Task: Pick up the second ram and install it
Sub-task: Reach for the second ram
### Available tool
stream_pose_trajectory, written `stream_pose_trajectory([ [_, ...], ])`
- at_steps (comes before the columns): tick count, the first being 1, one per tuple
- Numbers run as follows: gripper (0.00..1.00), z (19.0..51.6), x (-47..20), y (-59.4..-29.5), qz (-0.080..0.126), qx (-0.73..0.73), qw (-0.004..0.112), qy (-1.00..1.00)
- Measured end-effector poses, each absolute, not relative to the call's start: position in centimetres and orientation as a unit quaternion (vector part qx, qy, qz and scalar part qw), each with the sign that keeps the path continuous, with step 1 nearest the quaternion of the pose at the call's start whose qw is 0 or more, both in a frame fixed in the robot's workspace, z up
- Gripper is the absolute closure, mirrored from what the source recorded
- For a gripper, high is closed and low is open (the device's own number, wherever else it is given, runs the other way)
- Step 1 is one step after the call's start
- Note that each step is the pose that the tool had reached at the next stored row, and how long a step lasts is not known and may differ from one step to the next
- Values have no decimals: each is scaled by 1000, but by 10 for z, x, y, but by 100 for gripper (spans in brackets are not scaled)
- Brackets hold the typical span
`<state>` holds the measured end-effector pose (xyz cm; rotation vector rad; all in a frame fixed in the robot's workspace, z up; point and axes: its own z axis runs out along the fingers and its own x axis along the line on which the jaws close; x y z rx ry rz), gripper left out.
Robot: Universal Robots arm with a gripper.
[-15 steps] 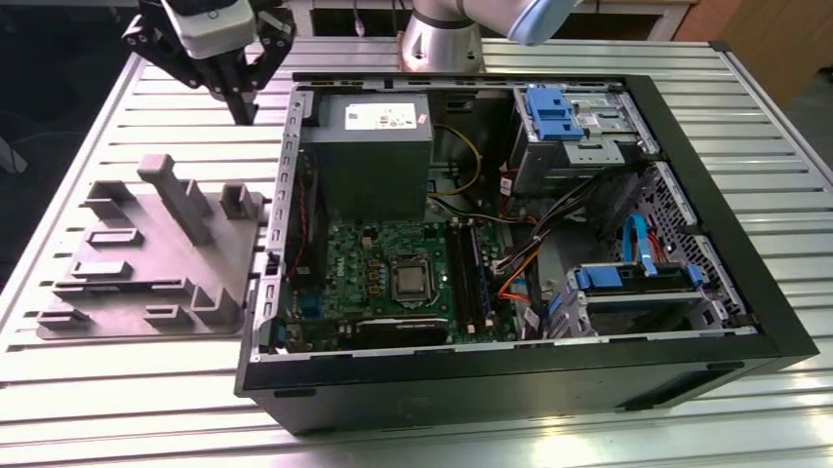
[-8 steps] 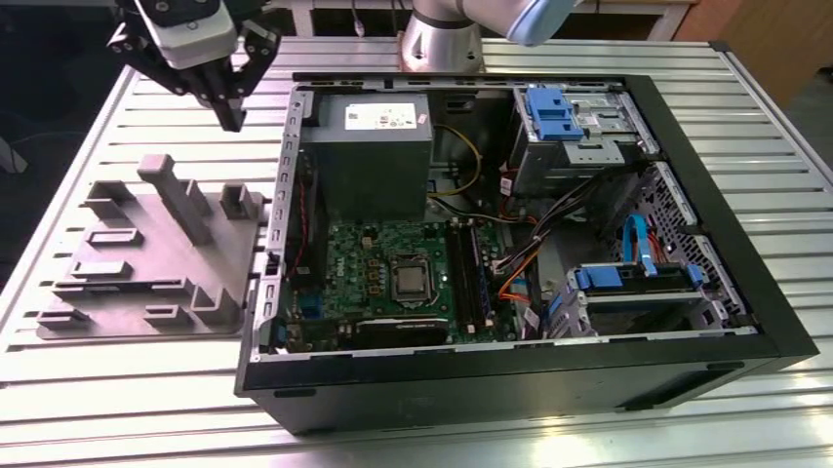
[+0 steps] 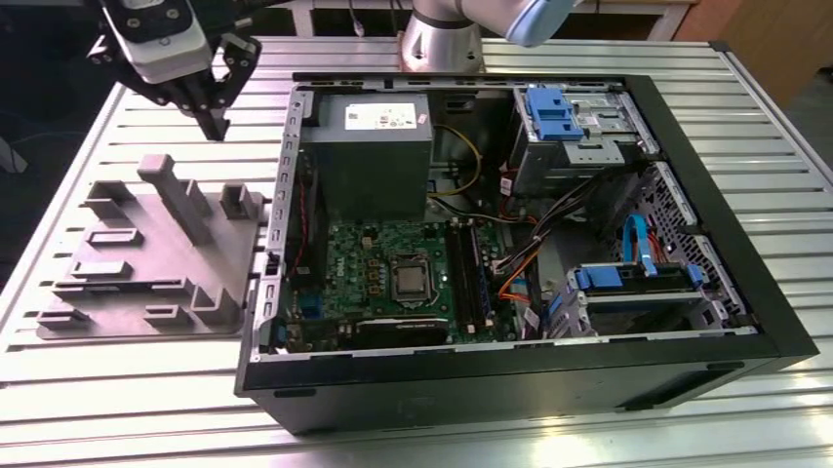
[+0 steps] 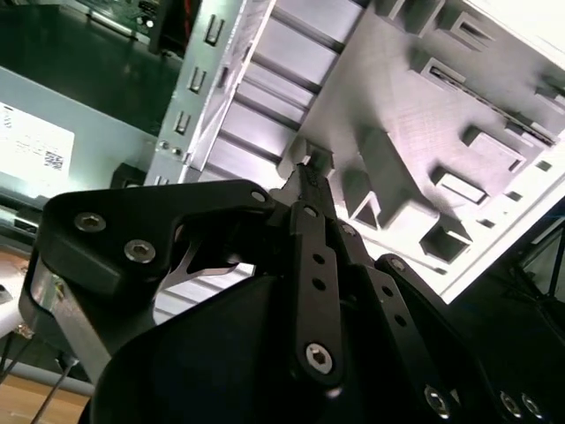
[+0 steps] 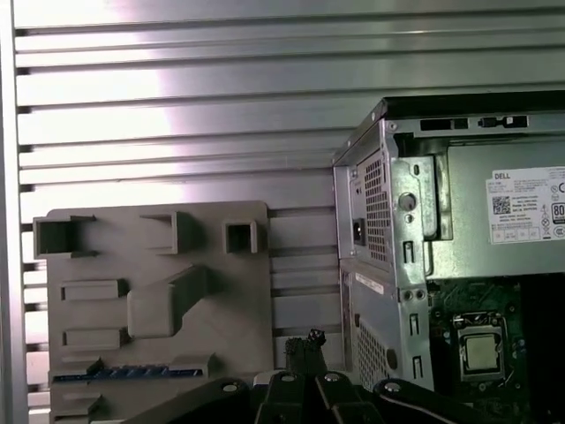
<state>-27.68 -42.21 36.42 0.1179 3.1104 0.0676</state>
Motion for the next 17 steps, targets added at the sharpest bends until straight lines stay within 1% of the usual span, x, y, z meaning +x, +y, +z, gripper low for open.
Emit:
stream_pose_trajectory([
  [17, 90, 354, -296, -442, 22, 38, 14, 999],
])
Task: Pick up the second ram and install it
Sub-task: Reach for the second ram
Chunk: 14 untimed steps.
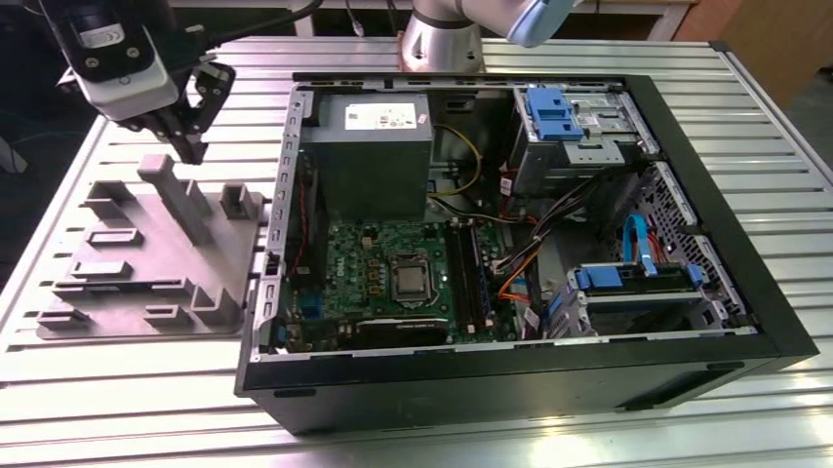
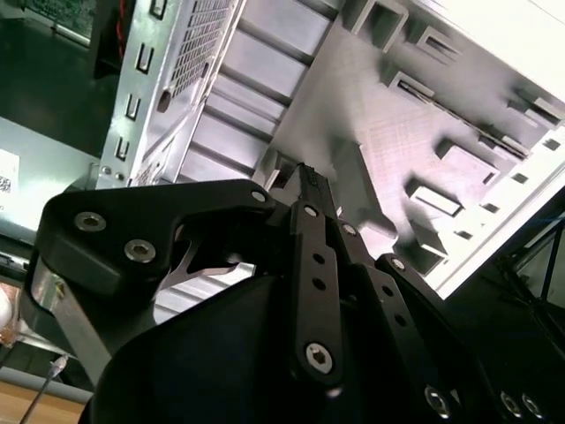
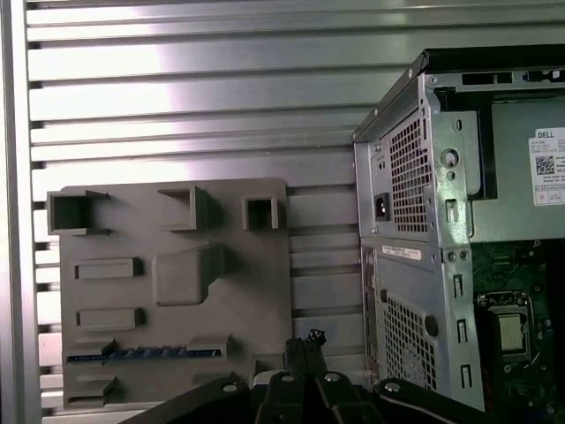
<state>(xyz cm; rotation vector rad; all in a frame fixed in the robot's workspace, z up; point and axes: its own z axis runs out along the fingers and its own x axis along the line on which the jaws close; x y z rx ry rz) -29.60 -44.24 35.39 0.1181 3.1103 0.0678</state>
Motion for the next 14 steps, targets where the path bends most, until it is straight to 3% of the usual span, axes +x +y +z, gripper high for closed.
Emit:
stream_pose_trajectory([
  [14, 90, 344, -317, -453, 22, 38, 14, 999],
])
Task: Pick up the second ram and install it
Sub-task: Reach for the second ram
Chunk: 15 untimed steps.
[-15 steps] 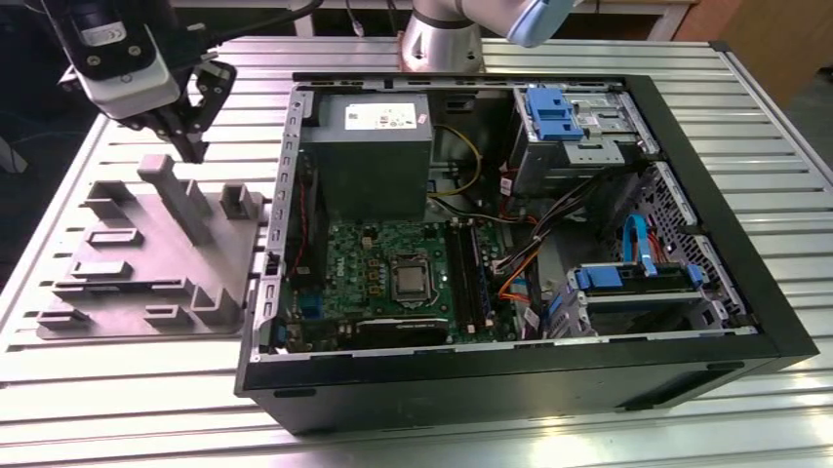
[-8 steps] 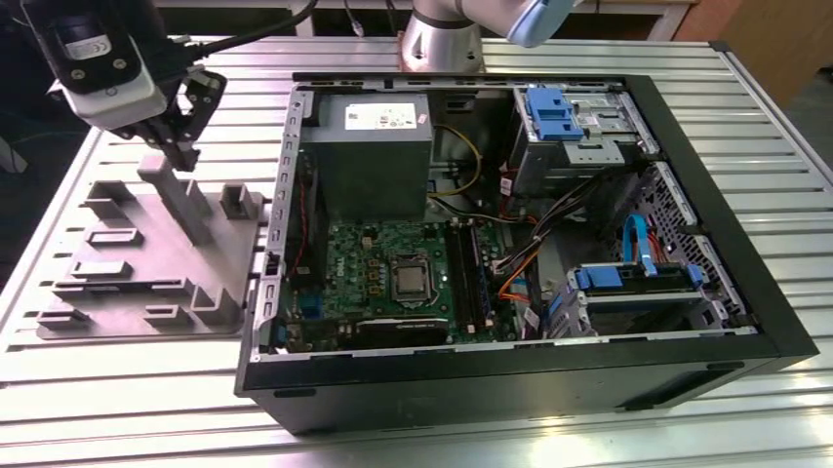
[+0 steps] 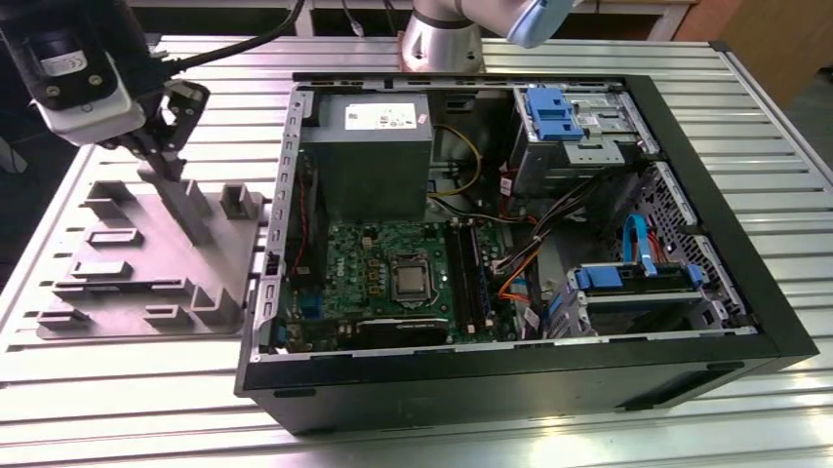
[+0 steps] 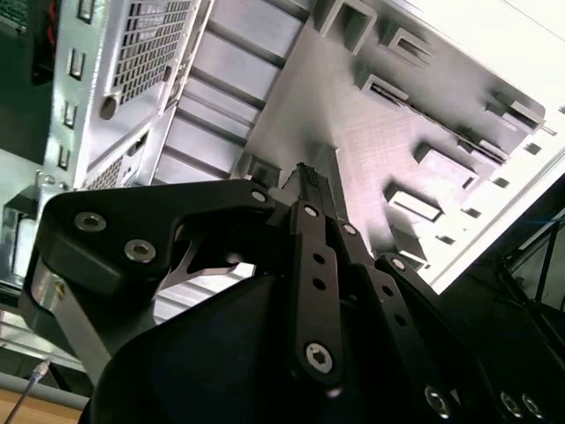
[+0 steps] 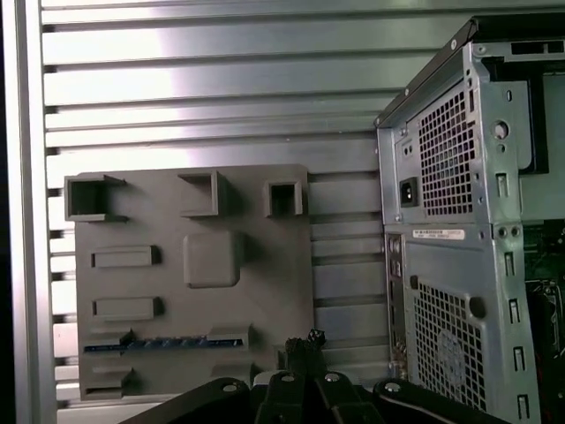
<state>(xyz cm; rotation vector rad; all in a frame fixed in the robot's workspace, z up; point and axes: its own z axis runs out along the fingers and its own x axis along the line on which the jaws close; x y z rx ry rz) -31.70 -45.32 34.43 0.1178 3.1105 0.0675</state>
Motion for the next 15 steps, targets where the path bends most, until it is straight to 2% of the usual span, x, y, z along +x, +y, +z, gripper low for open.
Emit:
stream_pose_trajectory([
  [15, 90, 327, -349, -462, 22, 38, 14, 999],
])
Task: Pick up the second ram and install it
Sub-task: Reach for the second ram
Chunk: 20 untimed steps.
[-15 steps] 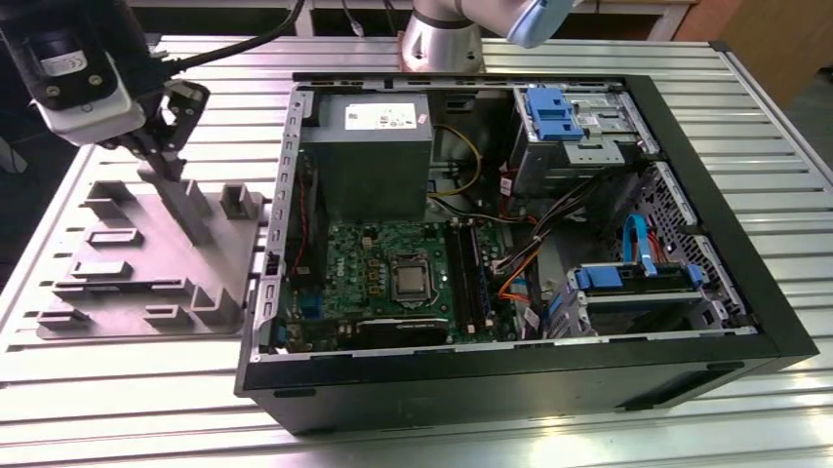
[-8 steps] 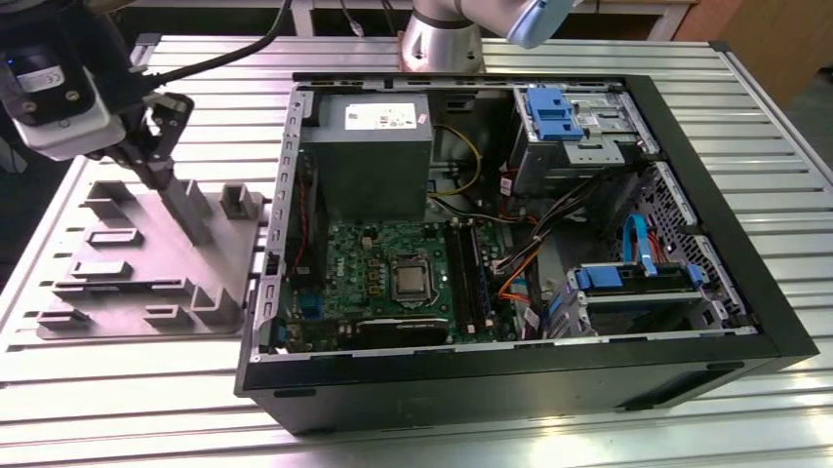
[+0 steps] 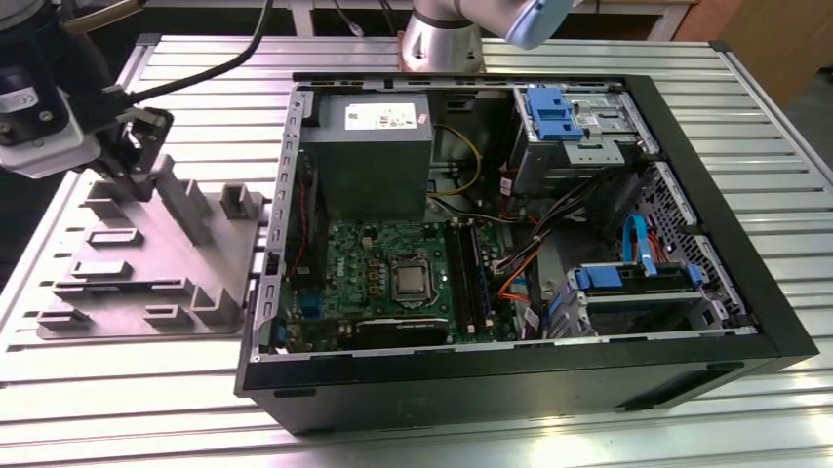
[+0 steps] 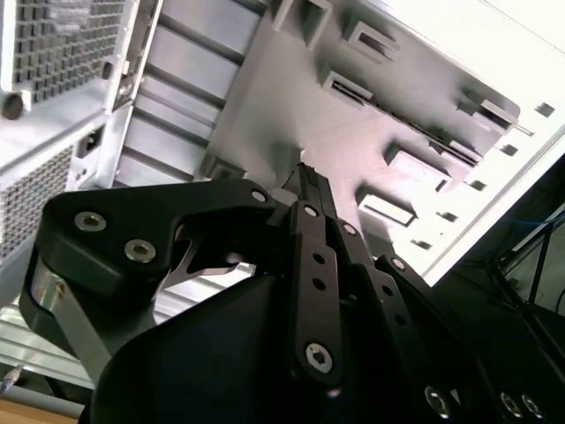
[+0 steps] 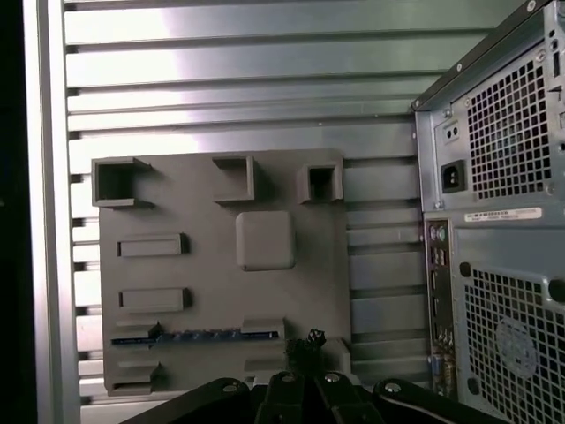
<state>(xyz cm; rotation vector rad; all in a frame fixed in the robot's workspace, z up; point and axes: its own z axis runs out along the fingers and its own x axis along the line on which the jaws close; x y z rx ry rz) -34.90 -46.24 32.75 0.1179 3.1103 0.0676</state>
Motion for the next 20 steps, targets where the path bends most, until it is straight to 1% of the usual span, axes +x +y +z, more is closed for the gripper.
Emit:
stream_pose_trajectory([
  [20, 90, 309, -389, -472, 22, 38, 14, 999],
])
